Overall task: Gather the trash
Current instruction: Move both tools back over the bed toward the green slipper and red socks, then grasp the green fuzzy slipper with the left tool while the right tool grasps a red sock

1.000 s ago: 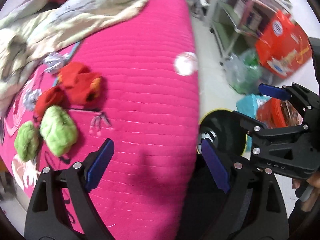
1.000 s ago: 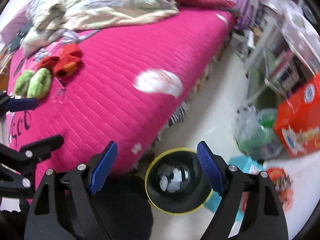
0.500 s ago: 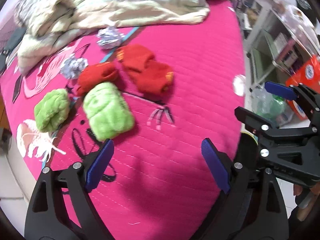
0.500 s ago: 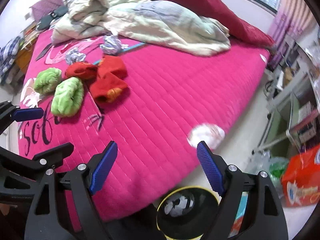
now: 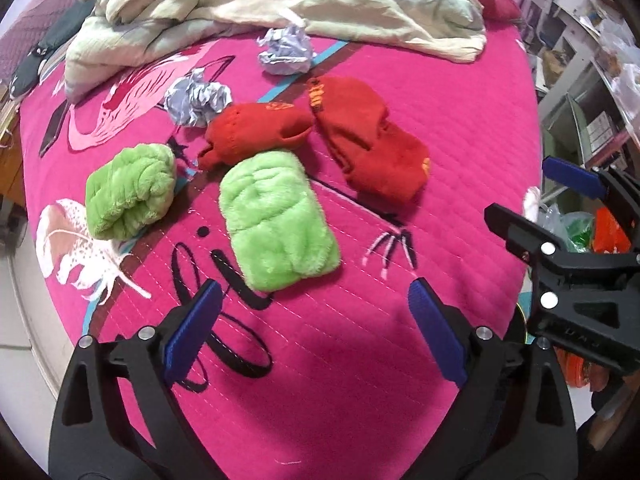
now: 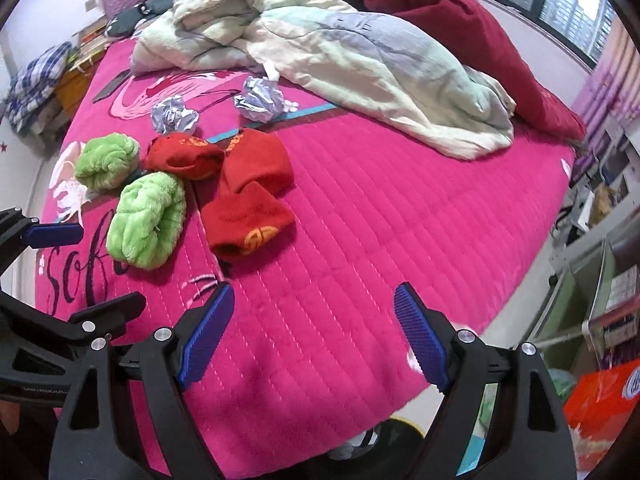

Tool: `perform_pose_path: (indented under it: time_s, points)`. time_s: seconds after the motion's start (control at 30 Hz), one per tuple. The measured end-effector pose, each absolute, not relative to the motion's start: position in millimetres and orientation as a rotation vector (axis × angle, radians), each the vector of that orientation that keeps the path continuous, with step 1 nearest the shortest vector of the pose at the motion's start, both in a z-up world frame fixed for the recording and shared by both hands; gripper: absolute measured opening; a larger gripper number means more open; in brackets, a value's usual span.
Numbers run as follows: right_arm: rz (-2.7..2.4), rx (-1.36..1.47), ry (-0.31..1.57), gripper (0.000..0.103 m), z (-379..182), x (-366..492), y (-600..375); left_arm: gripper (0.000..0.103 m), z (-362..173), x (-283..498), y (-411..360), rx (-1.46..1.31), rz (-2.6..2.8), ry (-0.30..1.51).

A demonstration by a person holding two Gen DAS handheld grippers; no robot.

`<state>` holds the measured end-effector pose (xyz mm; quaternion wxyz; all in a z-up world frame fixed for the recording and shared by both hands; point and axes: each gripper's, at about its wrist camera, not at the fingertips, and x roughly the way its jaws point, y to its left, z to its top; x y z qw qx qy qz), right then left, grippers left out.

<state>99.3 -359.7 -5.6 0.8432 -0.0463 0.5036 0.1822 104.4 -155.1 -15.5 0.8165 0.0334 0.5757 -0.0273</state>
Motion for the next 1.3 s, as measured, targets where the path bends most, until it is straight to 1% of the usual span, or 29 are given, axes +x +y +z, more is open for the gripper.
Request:
perform_pose_path:
  time_s: [0.03,0.1,0.53,0.57,0.6,0.67,0.77,1.0,1.03,1.07,1.13,1.17,1.2,1.27,1.3]
  points:
    - [0.396,-0.097,1.065,0.079,-5.9,102.0,-359.3,0.096,-17.7,105.9,-153.4,0.072,-0.05,1.231]
    - [0.417,-0.099,1.068,0.083,-6.7,107.7,-358.4,0.097,-21.8,108.9,-150.0,0.072,-0.037,1.235]
    - [0.558,-0.216,1.084,0.085,-18.1,143.3,-322.5,0.097,-58.8,146.1,-119.6,-0.022,0.049,1.328]
    - [0.573,-0.22,1.089,0.085,-20.1,146.8,-319.0,0.095,-64.7,150.4,-115.9,-0.038,0.046,1.345]
    - [0.579,-0.221,1.092,0.085,-21.2,149.2,-317.0,0.086,-69.7,152.9,-111.5,-0.079,0.017,1.359]
    - [0.594,-0.225,1.106,0.085,-26.1,156.8,-310.5,0.051,-68.5,150.7,-107.6,-0.083,0.031,1.343]
    - [0.623,-0.221,1.119,0.085,-32.0,166.1,-303.3,0.051,-63.5,146.2,-111.4,-0.034,0.01,1.327]
    - [0.674,-0.241,1.147,0.083,-47.7,181.2,-280.8,0.051,-64.4,146.4,-98.8,-0.072,0.002,1.339]
    - [0.675,-0.252,1.156,0.081,-52.8,183.7,-276.7,0.051,-64.1,147.1,-99.7,-0.077,0.003,1.339]
    - [0.672,-0.259,1.166,0.077,-58.5,186.0,-273.6,0.051,-64.1,146.8,-97.8,-0.08,0.003,1.339]
    - [0.66,-0.237,1.199,0.075,-73.2,191.0,-270.0,0.051,-64.1,148.3,-98.1,-0.079,0.002,1.334]
    - [0.652,-0.226,1.187,0.073,-74.2,190.2,-269.7,0.051,-64.3,148.2,-97.5,-0.08,0.0,1.331]
    - [0.649,-0.228,1.171,0.057,-72.3,187.4,-269.3,0.051,-63.6,147.7,-97.9,-0.08,-0.009,1.325]
    - [0.663,-0.214,1.15,0.032,-61.7,177.4,-270.2,0.051,-62.1,145.7,-99.0,-0.076,-0.034,1.317]
    - [0.655,-0.206,1.149,0.03,-58.1,173.9,-271.9,0.051,-61.3,143.5,-98.1,-0.082,-0.051,1.316]
